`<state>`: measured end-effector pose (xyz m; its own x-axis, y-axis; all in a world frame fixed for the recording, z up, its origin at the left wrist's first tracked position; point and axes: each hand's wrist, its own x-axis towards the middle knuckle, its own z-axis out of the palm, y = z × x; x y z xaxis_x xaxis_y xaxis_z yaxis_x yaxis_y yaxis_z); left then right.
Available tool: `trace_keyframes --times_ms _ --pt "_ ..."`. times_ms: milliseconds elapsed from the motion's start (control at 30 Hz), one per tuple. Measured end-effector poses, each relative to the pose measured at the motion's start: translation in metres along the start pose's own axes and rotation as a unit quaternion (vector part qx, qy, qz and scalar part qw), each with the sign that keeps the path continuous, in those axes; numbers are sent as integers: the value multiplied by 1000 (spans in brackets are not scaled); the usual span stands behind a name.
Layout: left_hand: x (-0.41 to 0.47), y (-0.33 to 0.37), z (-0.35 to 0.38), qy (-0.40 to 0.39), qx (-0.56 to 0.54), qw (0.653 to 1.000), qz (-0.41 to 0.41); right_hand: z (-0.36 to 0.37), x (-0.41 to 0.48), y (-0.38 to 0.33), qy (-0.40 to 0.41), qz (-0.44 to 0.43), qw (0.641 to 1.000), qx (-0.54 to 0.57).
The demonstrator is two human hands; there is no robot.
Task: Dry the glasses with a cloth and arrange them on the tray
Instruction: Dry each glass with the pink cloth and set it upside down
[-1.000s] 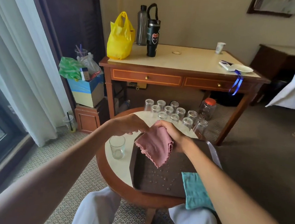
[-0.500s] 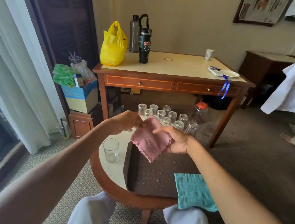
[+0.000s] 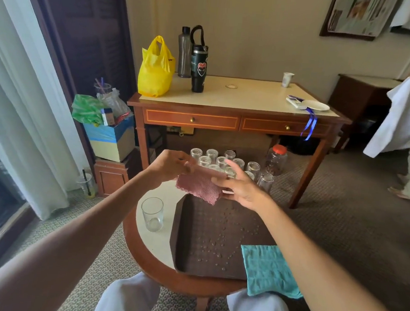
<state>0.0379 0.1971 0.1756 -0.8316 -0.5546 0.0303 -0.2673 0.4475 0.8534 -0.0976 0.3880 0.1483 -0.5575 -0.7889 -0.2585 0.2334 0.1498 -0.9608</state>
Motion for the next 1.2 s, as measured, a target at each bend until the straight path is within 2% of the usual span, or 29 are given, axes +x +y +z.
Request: trace_keyframes --times_ms 100,200,333,533,633,767,833,900,1000,1200 --pt "-1 -2 -4 -39 39 998 41 -1 1 -2 -37 -55 992 -109" --pt "1 -5 -3 -42 139 987 75 4 7 0 9 -91 972 -218" --pt "2 -6 -4 -30 196 976 86 9 14 4 38 -117 943 -310" --pt "-2 -8 -8 -32 221 971 85 13 11 2 9 -71 909 -411" --pt "-2 -10 -12 -66 208 974 63 10 6 0 -31 -44 922 -384" --pt "-6 -14 -16 -136 56 989 -20 6 1 0 -88 42 960 -261" --pt "-10 -13 -16 -148 4 989 -29 4 1 2 -112 70 974 -183" --pt "-13 -10 -18 -135 -19 991 -10 3 2 3 -118 53 981 -147" --pt "-14 -5 -20 -115 -16 993 25 10 1 -2 -119 6 980 -158" --pt "-18 -4 -22 -98 -18 994 35 31 7 -4 -141 -3 972 -185"
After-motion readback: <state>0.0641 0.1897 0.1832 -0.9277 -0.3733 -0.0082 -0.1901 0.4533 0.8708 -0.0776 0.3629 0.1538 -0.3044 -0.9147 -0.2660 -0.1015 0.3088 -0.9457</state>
